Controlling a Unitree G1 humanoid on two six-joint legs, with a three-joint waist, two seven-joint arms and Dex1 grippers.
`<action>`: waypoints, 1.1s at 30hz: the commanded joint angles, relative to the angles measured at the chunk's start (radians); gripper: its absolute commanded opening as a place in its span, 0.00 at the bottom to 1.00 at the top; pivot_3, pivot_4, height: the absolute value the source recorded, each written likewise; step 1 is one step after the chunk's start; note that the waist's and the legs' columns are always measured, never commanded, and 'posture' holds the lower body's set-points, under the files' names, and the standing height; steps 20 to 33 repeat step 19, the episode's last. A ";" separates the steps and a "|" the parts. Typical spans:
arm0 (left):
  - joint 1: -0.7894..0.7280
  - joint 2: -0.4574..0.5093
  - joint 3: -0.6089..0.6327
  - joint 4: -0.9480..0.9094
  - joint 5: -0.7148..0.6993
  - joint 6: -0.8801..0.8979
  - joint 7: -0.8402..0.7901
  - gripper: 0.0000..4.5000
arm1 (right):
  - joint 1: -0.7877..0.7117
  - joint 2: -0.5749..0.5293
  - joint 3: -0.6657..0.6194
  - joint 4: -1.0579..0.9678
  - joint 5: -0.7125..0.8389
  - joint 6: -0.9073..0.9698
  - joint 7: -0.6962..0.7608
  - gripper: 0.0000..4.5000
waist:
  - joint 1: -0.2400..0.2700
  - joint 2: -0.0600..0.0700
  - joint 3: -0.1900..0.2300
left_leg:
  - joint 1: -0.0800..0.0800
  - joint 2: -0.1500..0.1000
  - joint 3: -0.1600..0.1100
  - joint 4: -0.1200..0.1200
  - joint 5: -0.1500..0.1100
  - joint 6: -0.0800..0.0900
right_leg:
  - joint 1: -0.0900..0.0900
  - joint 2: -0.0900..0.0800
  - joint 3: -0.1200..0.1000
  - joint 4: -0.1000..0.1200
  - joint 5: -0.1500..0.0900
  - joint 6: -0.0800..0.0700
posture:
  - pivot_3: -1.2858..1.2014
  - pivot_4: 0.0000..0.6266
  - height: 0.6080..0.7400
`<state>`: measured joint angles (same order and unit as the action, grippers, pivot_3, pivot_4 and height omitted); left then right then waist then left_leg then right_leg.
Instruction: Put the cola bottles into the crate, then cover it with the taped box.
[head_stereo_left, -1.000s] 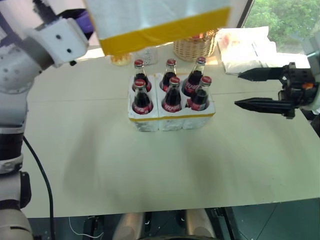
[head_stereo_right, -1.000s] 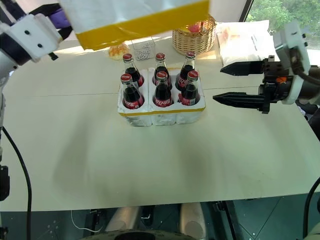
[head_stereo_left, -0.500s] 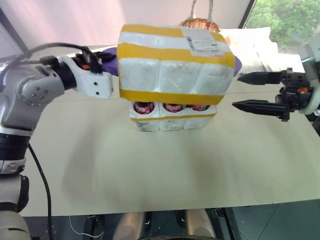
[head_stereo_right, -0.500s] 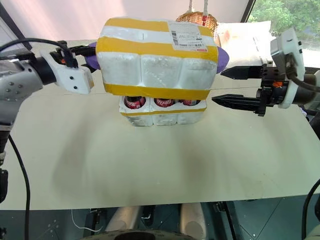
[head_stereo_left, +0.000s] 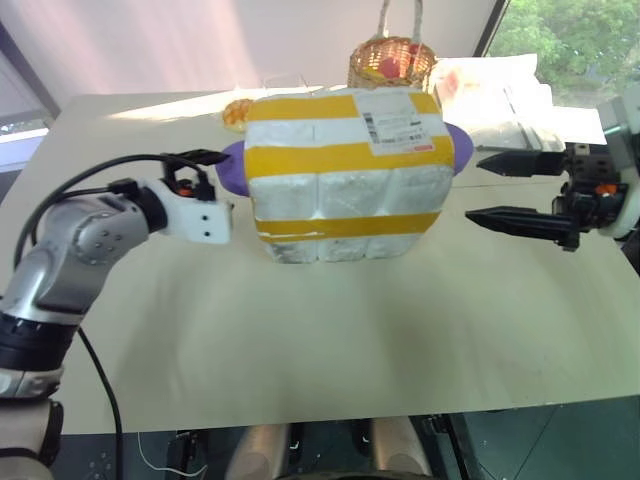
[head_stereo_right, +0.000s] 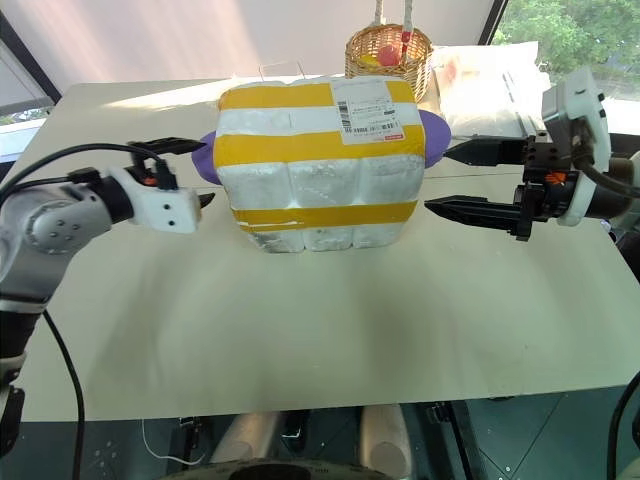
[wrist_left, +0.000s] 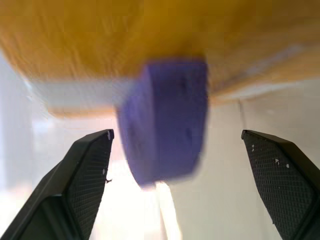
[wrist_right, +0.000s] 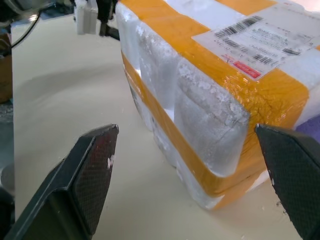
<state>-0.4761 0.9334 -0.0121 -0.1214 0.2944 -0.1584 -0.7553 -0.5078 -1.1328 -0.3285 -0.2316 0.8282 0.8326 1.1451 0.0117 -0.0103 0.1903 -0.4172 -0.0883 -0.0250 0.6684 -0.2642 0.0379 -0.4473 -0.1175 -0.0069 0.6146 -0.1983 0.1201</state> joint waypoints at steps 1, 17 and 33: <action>0.030 0.011 0.192 -0.114 -0.352 0.272 -0.149 0.98 | 0.026 -0.028 -0.045 -0.007 -0.015 -0.024 0.014 1.00 | 0.000 0.000 0.000 | 0.000 0.000 0.000 0.000 0.000 0.000 | 0.000 0.000 0.000 0.000 0.000 0.000 | 0.52 0.24 1.00; 0.198 0.349 0.490 0.010 -1.037 1.005 -0.649 0.98 | 0.135 -0.024 -0.011 0.085 -0.147 -0.161 0.085 1.00 | -0.023 0.001 0.000 | 0.010 0.000 0.000 -0.001 -0.001 0.000 | 0.010 0.000 0.000 -0.001 -0.001 0.000 | 0.52 0.24 1.00; 0.205 0.352 0.478 0.007 -1.021 0.985 -0.647 0.98 | 0.137 -0.018 -0.008 0.089 -0.150 -0.166 0.084 1.00 | -0.023 0.001 0.000 | 0.010 0.000 0.000 -0.001 -0.001 0.000 | 0.009 0.000 0.000 -0.001 -0.001 0.000 | 0.52 0.24 1.00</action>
